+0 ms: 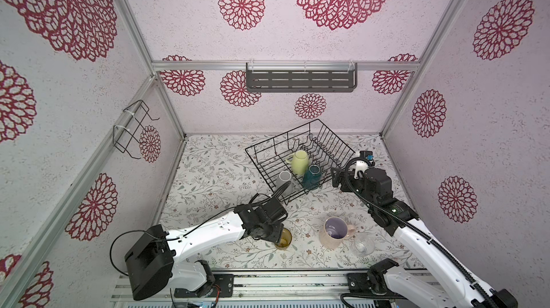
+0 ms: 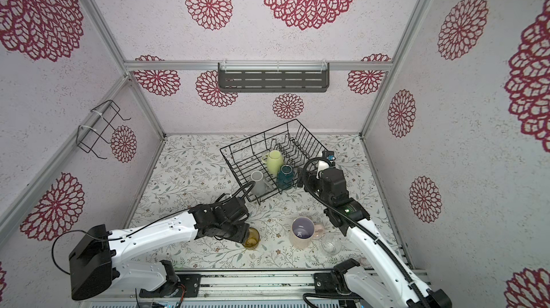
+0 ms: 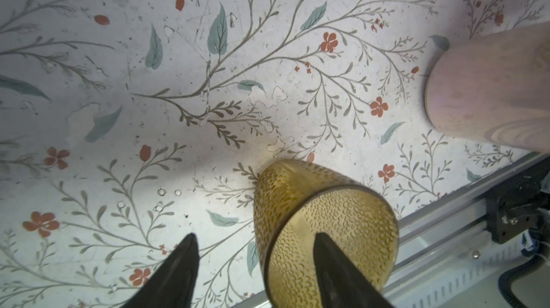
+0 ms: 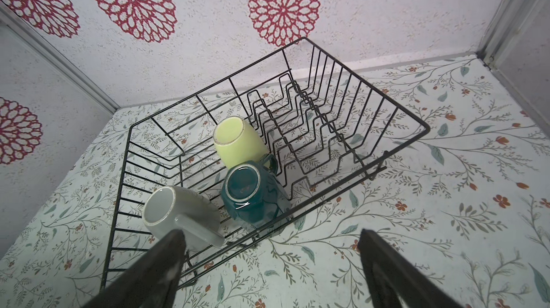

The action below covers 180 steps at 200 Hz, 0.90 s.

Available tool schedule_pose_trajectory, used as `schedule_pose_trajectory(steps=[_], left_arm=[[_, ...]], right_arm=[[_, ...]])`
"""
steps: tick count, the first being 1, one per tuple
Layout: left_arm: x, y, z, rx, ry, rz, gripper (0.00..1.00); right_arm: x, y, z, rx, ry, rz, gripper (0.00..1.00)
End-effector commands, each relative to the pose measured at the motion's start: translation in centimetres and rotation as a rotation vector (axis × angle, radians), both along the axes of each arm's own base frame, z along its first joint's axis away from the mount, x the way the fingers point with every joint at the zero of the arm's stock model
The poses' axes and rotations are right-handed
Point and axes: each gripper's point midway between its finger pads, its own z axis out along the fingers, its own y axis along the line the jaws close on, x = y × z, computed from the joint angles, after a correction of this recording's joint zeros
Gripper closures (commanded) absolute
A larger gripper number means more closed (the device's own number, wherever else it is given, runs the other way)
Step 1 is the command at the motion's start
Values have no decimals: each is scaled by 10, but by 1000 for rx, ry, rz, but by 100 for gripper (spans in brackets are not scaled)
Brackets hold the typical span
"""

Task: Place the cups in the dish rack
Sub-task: 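Grasp the gold textured glass with the left gripper while the right gripper withdraws, then lift the gold glass toward the right gripper while the right gripper reaches for it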

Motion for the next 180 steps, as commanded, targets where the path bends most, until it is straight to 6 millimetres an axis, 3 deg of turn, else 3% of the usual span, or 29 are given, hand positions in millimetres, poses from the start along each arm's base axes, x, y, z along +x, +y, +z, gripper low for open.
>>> schedule_pose_trajectory(steps=[1,13,46,65,88,128,150,180], left_arm=[[8,-2,-1,12,-34,23,48],[10,1,-3,27,-39,36,57],[7,-5,-6,-3,-23,19,58],[9,0,-7,30,-21,40,64],[9,-13,-10,-33,-10,45,68],[8,-6,-24,19,17,84,75],[11,-4,-11,-5,-19,87,82],[19,-4,39,-109,-135,85,89]], right_arm=[[-1,1,24,56,-61,0,7],[-3,-1,24,60,-63,-7,7],[-6,-1,28,64,-67,2,7],[-8,-1,28,79,-69,-1,8],[-9,0,27,80,-68,9,8],[-9,2,27,91,-64,15,8],[-9,2,28,87,-62,18,8],[-9,5,32,107,-67,29,8]])
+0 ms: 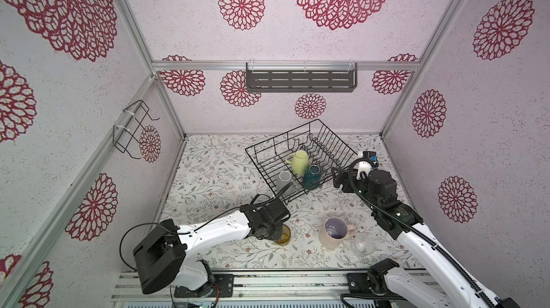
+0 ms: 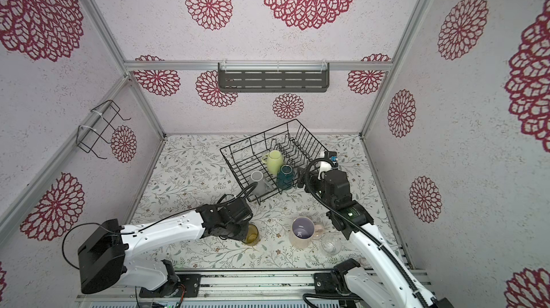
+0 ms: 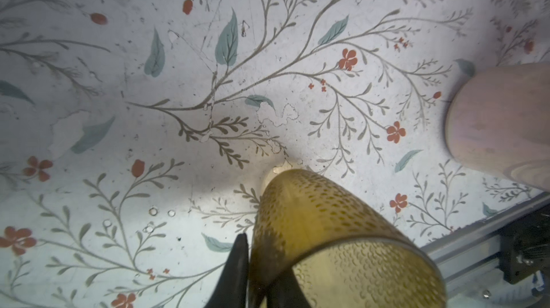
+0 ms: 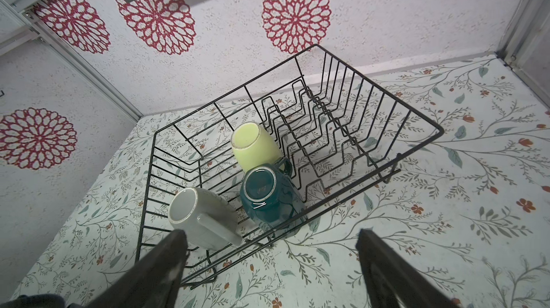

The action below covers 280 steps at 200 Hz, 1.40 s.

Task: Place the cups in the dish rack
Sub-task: 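Lift the gold glass toward the right gripper while the right gripper reaches for it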

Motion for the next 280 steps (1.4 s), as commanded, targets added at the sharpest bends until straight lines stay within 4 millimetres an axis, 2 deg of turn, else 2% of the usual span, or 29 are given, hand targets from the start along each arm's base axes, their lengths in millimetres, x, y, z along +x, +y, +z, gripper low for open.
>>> schedule_pose_trajectory(steps=[1,26,43,67,85,107,127,139,168,198,235,259,280], left_arm=[[11,-2,46,-102,-124,14,89],[18,0,77,-287,-186,24,94],[20,0,101,-432,-205,15,95],[23,-3,148,-661,-294,-27,95],[28,3,177,-770,-336,-29,95],[28,3,207,-886,-389,-72,94],[30,3,224,-944,-409,-94,94],[32,2,229,-971,-408,-101,94],[36,-3,239,-1054,-422,-116,94],[39,-9,245,-1128,-412,-127,93],[44,-9,238,-1125,-404,-94,93],[44,-8,241,-1158,-426,-95,92],[49,-9,233,-1144,-411,-70,92]], right_arm=[[-1,2,18,51,-40,8,8],[-5,14,25,103,-5,64,10],[-16,42,38,197,41,212,11],[-35,80,48,359,136,419,11],[-50,102,56,464,191,563,11],[-70,125,62,583,278,719,11],[-91,145,65,666,360,848,14],[-98,152,65,706,400,859,9],[-121,169,85,755,322,944,8],[-122,178,91,822,315,966,9],[-127,185,108,923,282,1031,13],[-132,193,110,904,273,1073,11],[-133,200,107,871,280,1084,10]])
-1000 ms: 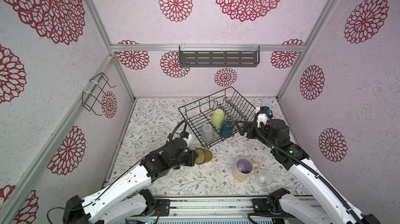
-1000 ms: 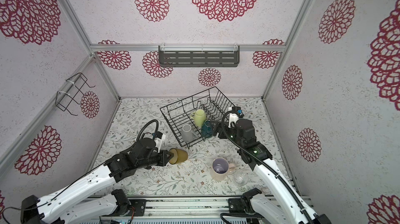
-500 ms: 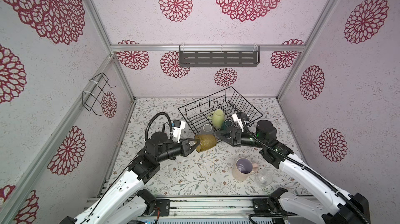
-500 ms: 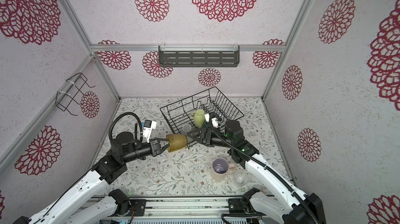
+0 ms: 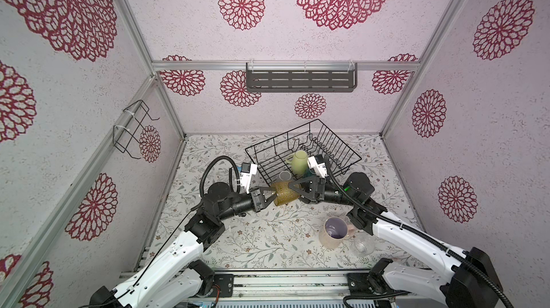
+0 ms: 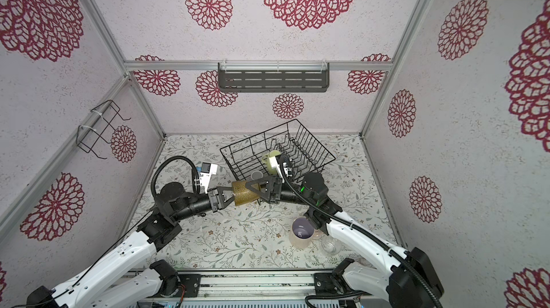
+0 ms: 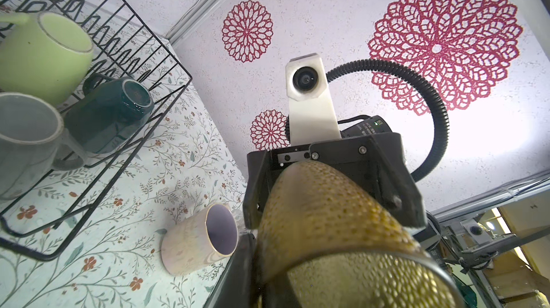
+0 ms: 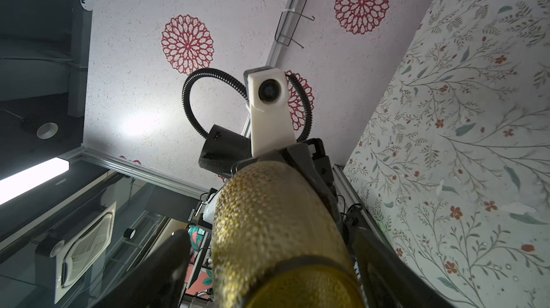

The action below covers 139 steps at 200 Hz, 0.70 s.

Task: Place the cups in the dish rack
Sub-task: 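Lift the gold glass toward the right gripper while the right gripper reaches for it, then close the right gripper on the gold glass and open the left gripper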

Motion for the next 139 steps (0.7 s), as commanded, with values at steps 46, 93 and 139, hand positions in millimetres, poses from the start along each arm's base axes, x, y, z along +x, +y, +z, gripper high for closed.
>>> schedule_pose_trajectory(steps=[46,93,139], left_arm=[[10,5,4,-43,-10,40,92],[18,7,4,-37,2,59,91],[21,4,-5,-29,21,46,89]], right_arm=[[-6,5,23,26,-105,7,12],[-3,9,11,1,-108,14,16],[4,13,-3,-44,-141,-3,21]])
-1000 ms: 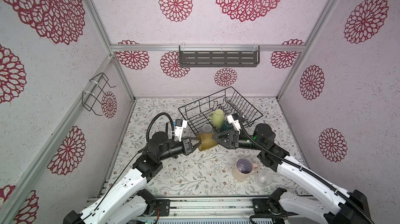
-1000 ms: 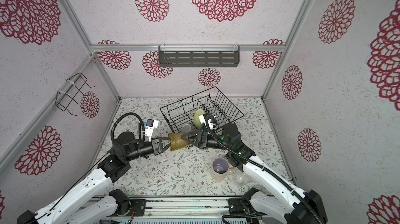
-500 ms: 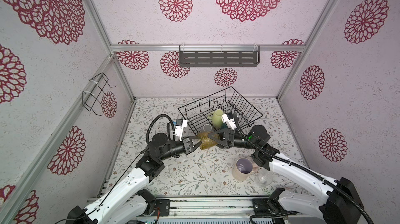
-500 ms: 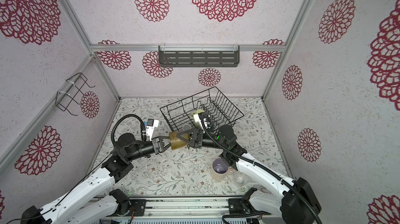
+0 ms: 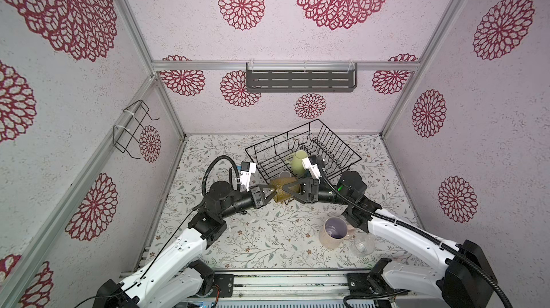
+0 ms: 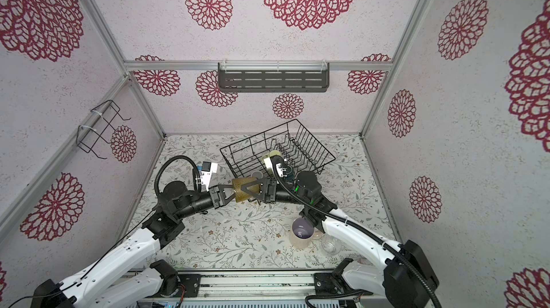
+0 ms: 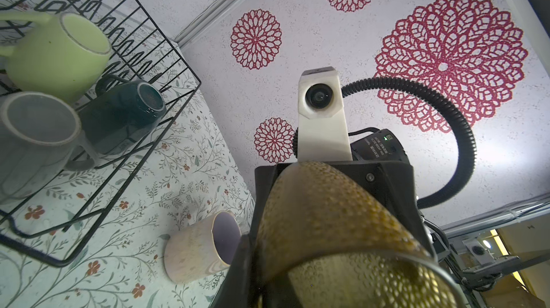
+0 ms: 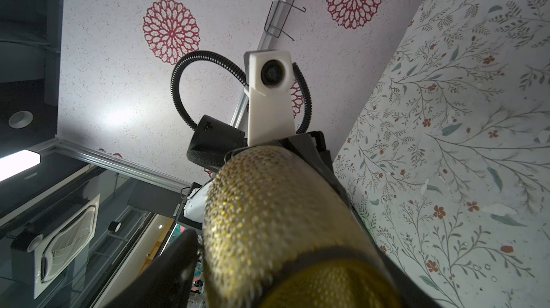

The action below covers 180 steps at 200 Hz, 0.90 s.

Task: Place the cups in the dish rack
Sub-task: 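Close the right gripper on the gold glass and open the left gripper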

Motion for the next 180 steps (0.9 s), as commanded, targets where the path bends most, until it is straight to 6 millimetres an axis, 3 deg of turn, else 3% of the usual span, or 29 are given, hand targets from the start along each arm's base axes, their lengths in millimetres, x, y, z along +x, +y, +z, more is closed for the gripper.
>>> schedule_pose_trajectory(steps=[1,28,52,69,93,146,180], left_arm=[[4,2,6,-18,-20,8,89],[3,0,3,-23,-14,-15,82],[9,6,-3,-16,0,8,69],[15,11,-4,-34,17,23,66],[20,19,-7,-37,23,43,52],[29,40,-30,-4,74,114,41],[37,64,-38,-34,119,200,30]], right_arm=[[-1,1,16,19,-106,-2,22],[3,0,6,4,-115,-30,24],[7,-3,12,3,-179,-74,27],[13,-4,14,-13,-205,-104,31],[23,-3,10,-67,-240,-143,29],[56,-9,-21,-267,-369,-280,33],[91,-14,-46,-481,-408,-370,33]])
